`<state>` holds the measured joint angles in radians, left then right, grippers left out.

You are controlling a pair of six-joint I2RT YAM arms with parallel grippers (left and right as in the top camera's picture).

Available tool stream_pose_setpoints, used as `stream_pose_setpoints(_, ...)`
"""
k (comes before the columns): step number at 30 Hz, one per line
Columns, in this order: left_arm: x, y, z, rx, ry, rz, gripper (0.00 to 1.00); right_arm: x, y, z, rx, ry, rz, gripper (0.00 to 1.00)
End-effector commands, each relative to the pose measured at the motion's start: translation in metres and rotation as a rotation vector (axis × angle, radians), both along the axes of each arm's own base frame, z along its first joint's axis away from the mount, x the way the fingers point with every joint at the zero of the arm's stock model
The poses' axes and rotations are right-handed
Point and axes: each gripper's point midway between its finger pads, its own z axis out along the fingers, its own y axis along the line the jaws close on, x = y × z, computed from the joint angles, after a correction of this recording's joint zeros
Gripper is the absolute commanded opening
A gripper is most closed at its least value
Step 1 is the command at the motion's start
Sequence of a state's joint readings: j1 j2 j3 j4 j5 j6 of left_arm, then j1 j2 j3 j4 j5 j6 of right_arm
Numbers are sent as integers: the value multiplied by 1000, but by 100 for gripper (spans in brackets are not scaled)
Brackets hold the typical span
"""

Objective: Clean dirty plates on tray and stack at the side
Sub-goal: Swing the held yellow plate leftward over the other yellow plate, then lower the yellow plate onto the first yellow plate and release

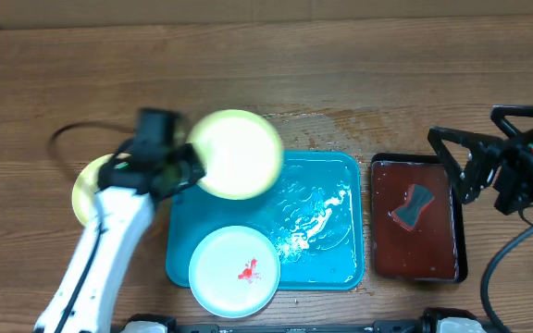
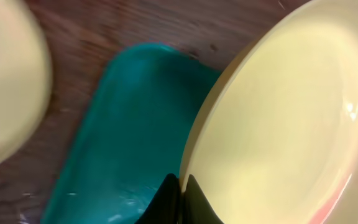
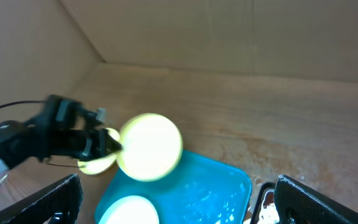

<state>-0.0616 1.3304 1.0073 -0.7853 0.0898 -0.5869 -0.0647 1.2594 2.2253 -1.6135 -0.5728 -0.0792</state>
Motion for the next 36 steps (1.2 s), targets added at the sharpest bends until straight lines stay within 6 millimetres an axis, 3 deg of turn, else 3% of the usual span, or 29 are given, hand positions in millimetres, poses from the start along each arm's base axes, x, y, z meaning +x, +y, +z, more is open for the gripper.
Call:
stream_pose_setpoints(1, -6, 36, -3, -81, -2, 120, 4, 1, 2, 0, 1, 5, 10, 100)
stream_pose_setpoints(5, -17, 88, -14, -126, 19, 295, 5, 5, 1, -5, 3, 31, 10, 100)
stream_pose_setpoints(8, -31, 113, -24, -160, 34, 385, 4, 5, 1, -5, 3, 31, 10, 100)
stream_pose_setpoints(18, -91, 169, -82, -268, 47, 658, 4, 4, 1, -5, 3, 34, 10, 100)
stream_pose_setpoints(24, -84, 176, -88, -311, -18, 655, 4, 4, 1, -5, 3, 34, 10, 100)
stream_pose_setpoints(32, -84, 177, -125, -382, 81, 724, 4, 4, 1, -6, 3, 39, 10, 100)
stream_pose_setpoints(36, -82, 179, -129, -381, 80, 724, 4, 4, 1, -6, 3, 40, 10, 100)
